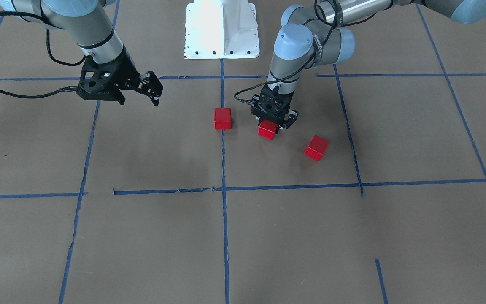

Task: Form red blocks into L shape at center
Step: 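Grasp the red cube nearest the center with the left gripper, then carry the cube with the left gripper and set it beside the placed cube, then open the left gripper and move it toward the last red cube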

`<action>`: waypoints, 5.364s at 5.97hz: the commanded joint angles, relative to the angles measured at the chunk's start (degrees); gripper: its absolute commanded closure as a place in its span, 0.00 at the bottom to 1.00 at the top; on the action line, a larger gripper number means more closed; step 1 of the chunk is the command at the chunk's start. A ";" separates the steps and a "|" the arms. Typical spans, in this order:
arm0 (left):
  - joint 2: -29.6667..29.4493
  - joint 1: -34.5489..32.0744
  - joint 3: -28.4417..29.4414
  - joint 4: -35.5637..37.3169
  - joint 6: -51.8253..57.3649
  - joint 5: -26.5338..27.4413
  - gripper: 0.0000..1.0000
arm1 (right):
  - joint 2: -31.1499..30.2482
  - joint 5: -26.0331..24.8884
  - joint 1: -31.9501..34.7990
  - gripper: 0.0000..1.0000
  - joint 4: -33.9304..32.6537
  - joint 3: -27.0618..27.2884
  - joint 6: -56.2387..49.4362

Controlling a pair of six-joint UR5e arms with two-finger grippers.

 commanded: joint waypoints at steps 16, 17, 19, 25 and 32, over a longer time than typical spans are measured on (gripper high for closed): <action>-17.85 4.42 13.56 5.75 -24.96 3.42 0.83 | -6.15 0.00 0.51 0.00 0.09 2.99 0.77; -17.85 4.51 13.56 5.75 -24.96 3.42 0.80 | -6.15 0.00 0.51 0.00 0.09 2.99 0.77; -17.68 4.51 13.56 5.66 -24.61 3.33 0.32 | -6.14 0.09 0.51 0.00 0.09 2.99 0.77; -7.79 -4.60 -0.19 3.29 -17.55 2.46 0.00 | -6.67 0.62 1.21 0.00 0.00 5.10 0.77; 6.67 -13.95 2.03 -5.41 2.02 -10.56 0.01 | -6.32 0.09 0.86 0.00 0.00 5.36 0.94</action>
